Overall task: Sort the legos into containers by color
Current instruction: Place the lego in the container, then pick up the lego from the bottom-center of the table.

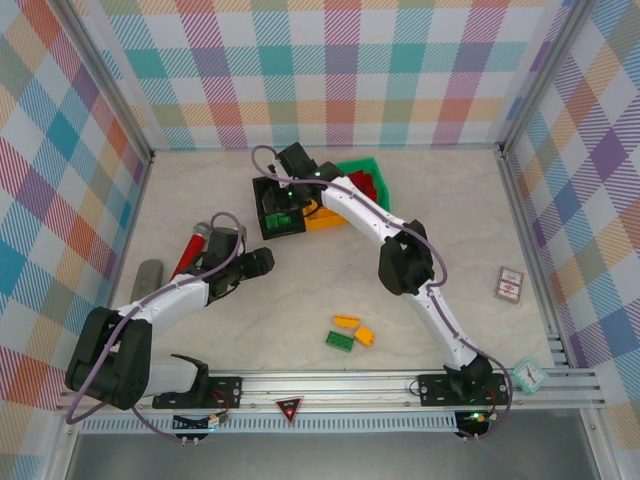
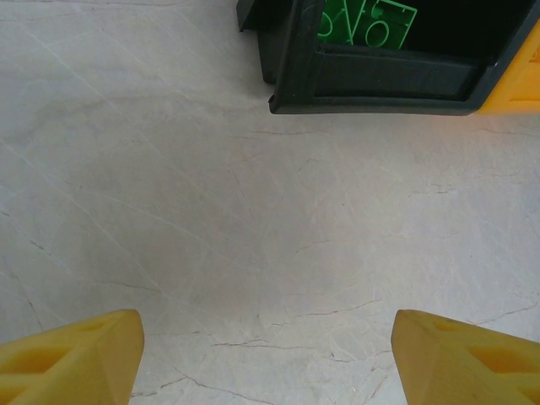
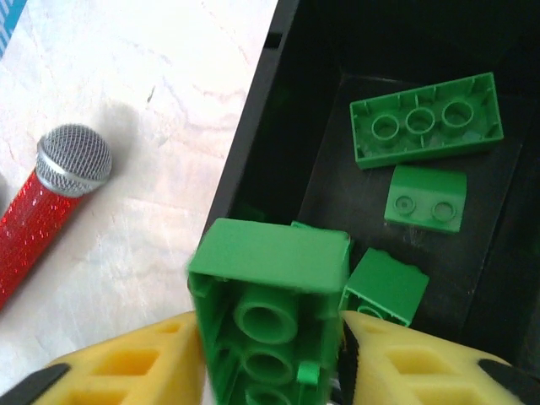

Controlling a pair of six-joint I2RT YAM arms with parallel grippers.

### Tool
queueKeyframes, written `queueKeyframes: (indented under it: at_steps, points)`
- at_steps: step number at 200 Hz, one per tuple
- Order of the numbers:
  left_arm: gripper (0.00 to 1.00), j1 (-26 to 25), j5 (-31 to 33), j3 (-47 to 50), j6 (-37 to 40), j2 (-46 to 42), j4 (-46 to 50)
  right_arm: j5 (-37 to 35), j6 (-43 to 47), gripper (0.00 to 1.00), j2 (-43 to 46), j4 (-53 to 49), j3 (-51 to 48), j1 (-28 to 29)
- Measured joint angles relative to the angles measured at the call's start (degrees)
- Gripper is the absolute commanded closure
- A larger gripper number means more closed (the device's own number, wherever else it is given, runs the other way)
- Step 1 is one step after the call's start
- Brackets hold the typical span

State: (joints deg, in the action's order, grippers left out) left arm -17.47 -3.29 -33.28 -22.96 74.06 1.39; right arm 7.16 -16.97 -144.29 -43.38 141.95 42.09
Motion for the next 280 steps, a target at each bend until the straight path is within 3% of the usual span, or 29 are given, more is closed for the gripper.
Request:
queueKeyframes:
  at_steps: [17, 75, 185, 280]
  points:
    - [0.23, 0.0, -0.02, 0.0, -0.02, 0.0, 0.02, -0.9, -0.33, 0.37, -0.76, 0.61, 1.05, 0.0]
    - [0.23, 0.0, -0.04, 0.0, -0.04, 0.0, 0.0, -0.44, -0.07, 0.37, 0.26, 1.77, -1.55, 0.48]
    - [0.23, 0.0, -0.48, 0.0, -0.22, -0.44, 0.0, -2.8, 1.36, 0.38, 29.77, 14.6, -42.82, 7.52]
    - [0.23, 0.0, 0.46, 0.13, -0.2, -5.35, 0.02, -7.54, 1.14, 0.37, 46.23, 19.93, -70.51, 12.0]
